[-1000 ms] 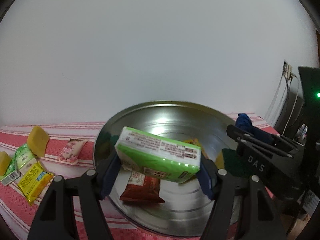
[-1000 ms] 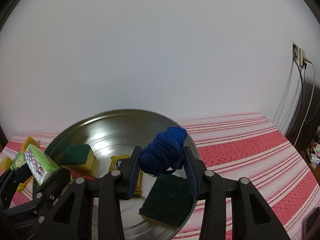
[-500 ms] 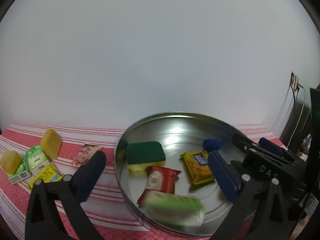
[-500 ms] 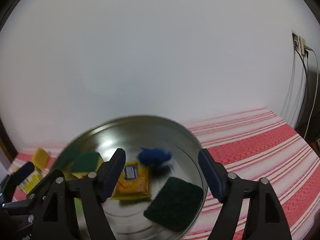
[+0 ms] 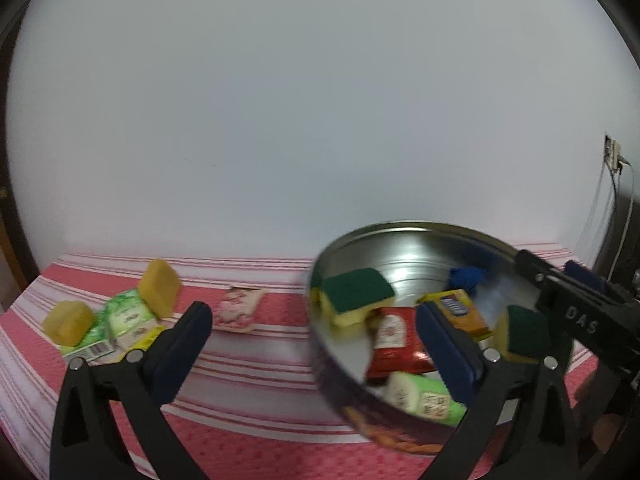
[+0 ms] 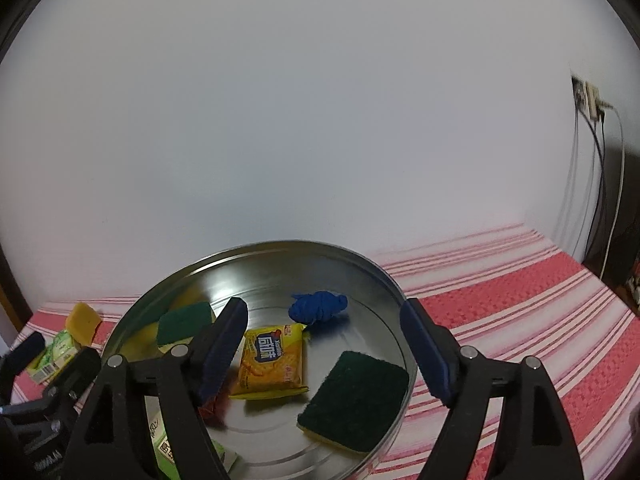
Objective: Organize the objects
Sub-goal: 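Lower the box and blue cloth into the tin and open both tools, then move both tools back toward the remaining items on the cloth, then grasp a yellow sponge with the left tool while the right grasps the yellow snack packet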
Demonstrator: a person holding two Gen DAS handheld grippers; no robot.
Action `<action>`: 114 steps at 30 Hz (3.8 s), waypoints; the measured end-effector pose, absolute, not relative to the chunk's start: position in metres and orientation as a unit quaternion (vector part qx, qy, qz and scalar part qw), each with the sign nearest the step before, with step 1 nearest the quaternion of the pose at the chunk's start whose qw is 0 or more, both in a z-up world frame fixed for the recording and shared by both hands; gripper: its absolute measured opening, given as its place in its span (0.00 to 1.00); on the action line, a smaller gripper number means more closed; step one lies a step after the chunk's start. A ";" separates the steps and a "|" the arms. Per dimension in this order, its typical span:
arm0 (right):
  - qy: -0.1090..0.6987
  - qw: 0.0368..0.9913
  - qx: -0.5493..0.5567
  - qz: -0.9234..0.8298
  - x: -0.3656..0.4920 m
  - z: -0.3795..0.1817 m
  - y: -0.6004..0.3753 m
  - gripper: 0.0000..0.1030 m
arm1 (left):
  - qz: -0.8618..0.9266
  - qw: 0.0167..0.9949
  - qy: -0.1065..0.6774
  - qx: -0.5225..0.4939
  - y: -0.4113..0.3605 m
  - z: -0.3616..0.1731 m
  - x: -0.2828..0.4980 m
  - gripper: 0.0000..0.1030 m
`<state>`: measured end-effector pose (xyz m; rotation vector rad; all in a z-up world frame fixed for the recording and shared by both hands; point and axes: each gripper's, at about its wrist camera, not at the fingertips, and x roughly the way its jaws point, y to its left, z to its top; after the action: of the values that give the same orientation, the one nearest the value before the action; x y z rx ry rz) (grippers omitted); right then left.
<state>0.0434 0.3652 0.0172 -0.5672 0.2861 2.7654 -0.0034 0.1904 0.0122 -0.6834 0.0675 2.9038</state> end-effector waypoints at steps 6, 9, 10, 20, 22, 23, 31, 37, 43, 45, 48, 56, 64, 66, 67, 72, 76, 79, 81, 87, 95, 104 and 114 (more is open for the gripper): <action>0.067 0.169 -0.165 0.969 0.057 0.020 0.353 0.78 | 0.973 0.052 0.008 -0.227 0.165 0.010 -0.007 1.00; 0.061 0.178 -0.151 0.970 0.059 0.019 0.350 0.78 | 0.973 0.042 0.013 -0.226 0.160 0.008 -0.002 1.00; 0.062 0.181 -0.150 0.970 0.061 0.019 0.350 0.78 | 0.973 0.039 0.014 -0.227 0.158 0.008 -0.001 1.00; 0.102 0.191 -0.156 0.964 0.065 0.011 0.359 0.78 | 0.975 0.026 0.026 -0.220 0.144 0.005 0.001 1.00; 0.106 0.192 -0.155 0.963 0.068 0.012 0.359 0.78 | 0.974 0.026 0.024 -0.222 0.140 0.004 0.002 1.00; 0.106 0.194 -0.154 0.963 0.069 0.012 0.358 0.78 | 0.975 0.026 0.024 -0.221 0.139 0.004 0.002 1.00; 0.105 0.205 -0.146 0.962 0.082 0.012 0.345 0.78 | 0.973 0.028 0.025 -0.227 0.127 0.002 0.006 1.00; 0.103 0.207 -0.148 0.962 0.086 0.012 0.336 0.78 | 0.973 0.032 0.029 -0.226 0.121 0.001 0.009 1.00; 0.107 0.204 -0.148 0.962 0.091 0.011 0.324 0.78 | 0.973 0.032 0.022 -0.229 0.107 0.000 0.011 1.00; 0.111 0.198 -0.150 0.962 0.091 0.011 0.318 0.78 | 0.972 0.033 0.020 -0.230 0.102 -0.001 0.011 1.00; 0.110 0.190 -0.154 0.963 0.091 0.011 0.304 0.78 | 0.972 0.032 0.017 -0.231 0.095 -0.001 0.012 1.00; 0.095 0.168 -0.159 0.968 0.088 0.008 0.269 0.78 | 0.972 0.020 0.010 -0.235 0.064 -0.002 0.012 1.00; 0.110 0.133 -0.189 0.967 0.073 0.002 0.236 0.78 | 0.968 -0.002 -0.009 -0.249 0.019 -0.004 0.004 1.00; 0.108 0.122 -0.196 0.967 0.068 0.000 0.224 0.78 | 0.967 -0.012 -0.013 -0.254 0.004 -0.005 0.001 1.00; 0.107 0.118 -0.198 0.967 0.066 0.000 0.218 0.78 | 0.967 -0.016 -0.014 -0.255 -0.003 -0.005 0.000 1.00; 0.086 0.094 -0.217 0.968 0.052 -0.003 0.185 0.78 | 0.961 -0.038 -0.027 -0.271 -0.039 -0.008 -0.009 1.00; 0.080 0.070 -0.240 0.965 0.035 -0.007 0.163 0.78 | 0.956 -0.051 -0.043 -0.285 -0.063 -0.013 -0.018 1.00; 0.075 0.048 -0.267 0.960 0.017 -0.013 0.145 0.78 | 0.955 -0.063 -0.038 -0.286 -0.074 -0.014 -0.021 1.00; 0.074 0.036 -0.284 0.955 0.007 -0.017 0.134 0.78 | 0.955 -0.068 -0.035 -0.286 -0.080 -0.014 -0.024 1.00; 0.090 0.010 -0.338 0.937 -0.026 -0.031 0.104 0.78 | 0.954 -0.070 -0.042 -0.287 -0.093 -0.014 -0.033 1.00; 0.084 0.001 -0.409 0.909 -0.075 -0.051 0.070 0.78 | 0.951 -0.067 -0.057 -0.295 -0.102 -0.014 -0.042 1.00; 0.060 -0.026 -0.416 0.907 -0.073 -0.049 0.068 0.59 | 0.959 -0.009 -0.079 -0.272 -0.097 -0.010 -0.043 1.00; 0.056 -0.017 -0.396 0.916 -0.042 -0.043 0.105 0.56 | 0.953 -0.005 -0.022 -0.303 -0.060 -0.013 -0.069 0.99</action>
<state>-0.0423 0.1046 -0.0426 -1.2589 0.1778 2.9099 -0.0688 -0.0601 -0.0126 -0.9550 -0.0693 3.0021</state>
